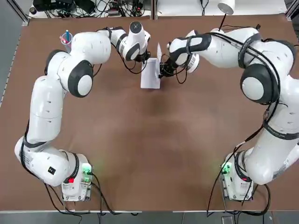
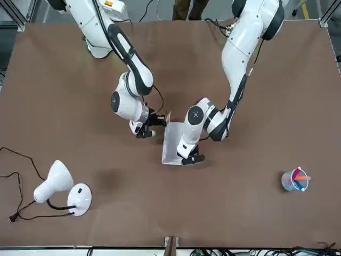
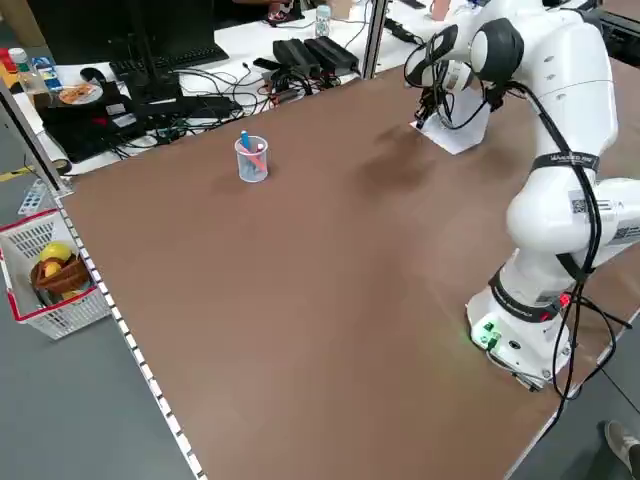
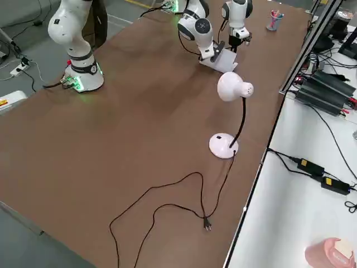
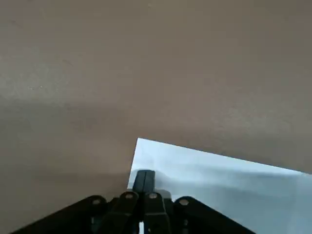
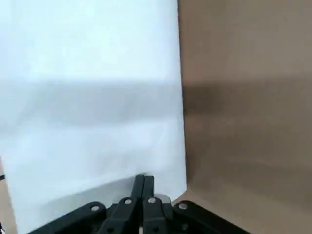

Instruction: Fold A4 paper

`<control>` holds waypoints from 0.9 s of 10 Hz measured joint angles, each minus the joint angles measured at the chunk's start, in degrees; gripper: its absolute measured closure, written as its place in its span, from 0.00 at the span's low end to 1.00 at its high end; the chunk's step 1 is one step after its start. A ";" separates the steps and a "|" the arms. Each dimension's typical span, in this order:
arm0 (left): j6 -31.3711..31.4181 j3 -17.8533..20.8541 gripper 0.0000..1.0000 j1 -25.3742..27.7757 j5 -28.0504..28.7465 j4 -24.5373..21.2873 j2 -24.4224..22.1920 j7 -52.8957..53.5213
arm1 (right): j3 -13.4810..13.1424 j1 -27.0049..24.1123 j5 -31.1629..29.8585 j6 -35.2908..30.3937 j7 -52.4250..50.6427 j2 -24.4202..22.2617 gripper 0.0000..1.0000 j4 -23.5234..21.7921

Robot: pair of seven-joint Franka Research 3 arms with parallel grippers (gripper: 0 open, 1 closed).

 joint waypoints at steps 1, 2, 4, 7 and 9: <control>0.00 0.00 0.99 0.00 0.00 0.00 0.00 0.00 | 0.03 0.65 0.06 1.20 0.00 0.60 0.99 0.27; 0.00 0.00 0.99 0.00 0.00 0.00 0.00 0.00 | 0.07 1.44 0.09 2.67 0.00 1.66 0.99 0.53; 0.00 0.00 0.99 0.00 0.00 0.00 0.00 0.00 | 0.08 2.45 0.11 3.72 0.00 3.29 0.99 1.28; -1.31 0.04 0.99 0.00 0.57 0.48 -0.01 3.45 | 0.08 2.94 0.11 3.73 0.00 3.53 0.99 1.62; -10.17 0.77 0.99 1.24 1.48 3.38 -0.23 8.90 | 0.08 3.01 0.11 4.15 0.00 3.90 0.99 1.64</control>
